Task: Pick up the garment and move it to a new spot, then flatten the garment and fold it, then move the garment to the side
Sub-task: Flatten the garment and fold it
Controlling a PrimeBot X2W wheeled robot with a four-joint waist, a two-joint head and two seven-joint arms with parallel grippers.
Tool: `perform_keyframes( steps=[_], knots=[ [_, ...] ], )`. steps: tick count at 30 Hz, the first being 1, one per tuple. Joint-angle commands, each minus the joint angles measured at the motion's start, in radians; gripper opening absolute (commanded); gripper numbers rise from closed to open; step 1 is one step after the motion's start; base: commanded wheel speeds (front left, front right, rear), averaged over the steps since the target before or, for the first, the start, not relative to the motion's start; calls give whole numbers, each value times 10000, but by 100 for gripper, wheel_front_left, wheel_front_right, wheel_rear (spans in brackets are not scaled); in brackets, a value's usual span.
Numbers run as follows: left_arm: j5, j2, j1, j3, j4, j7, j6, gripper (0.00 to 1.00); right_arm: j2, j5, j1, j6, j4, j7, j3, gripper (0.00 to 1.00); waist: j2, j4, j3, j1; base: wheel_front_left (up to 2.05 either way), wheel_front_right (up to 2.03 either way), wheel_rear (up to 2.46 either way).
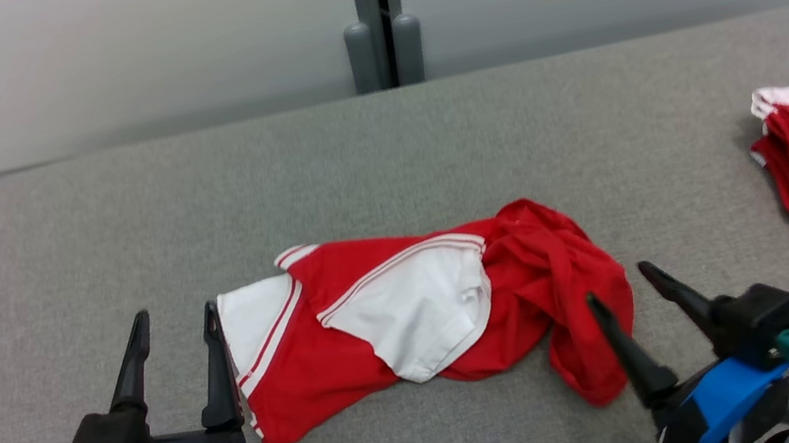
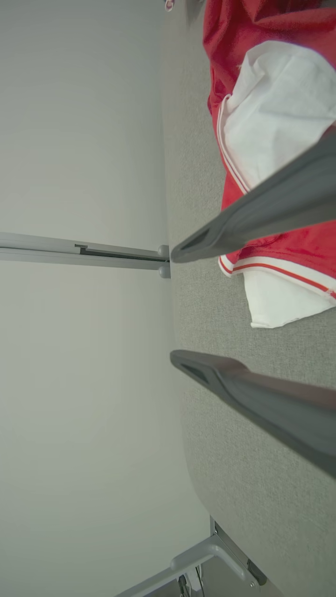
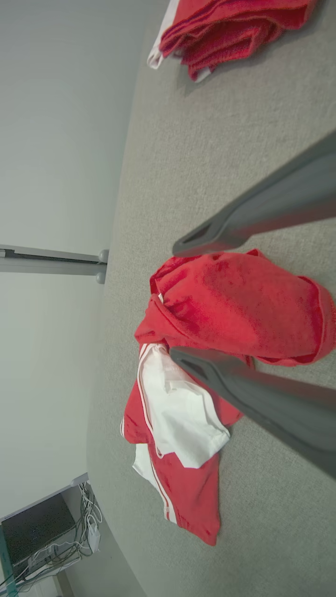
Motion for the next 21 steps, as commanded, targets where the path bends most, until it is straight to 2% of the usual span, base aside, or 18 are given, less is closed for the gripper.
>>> perform_keyframes(
  steps=[1,11,20,21],
  knots=[
    [97,-68,-385,-78,-21,-59,-34,100,-187,91,-503,2,188,90,573,100,-1,456,620,-2,0,0,0],
    [259,-611,-1632,-289,482,-409,-277,100,-1019,409,-3197,0,2095,433,4371,100,-1,1232,1787,-2,0,0,0],
    [423,-921,-2044,-302,872,-522,-401,100,-1450,624,-4671,0,4291,1138,5999,100,-1,1555,2125,-2,0,0,0],
    [440,-949,-2075,-286,896,-520,-408,100,-1482,713,-4726,2,4492,1290,6218,93,-1,1568,2156,-2,0,0,0]
  ],
)
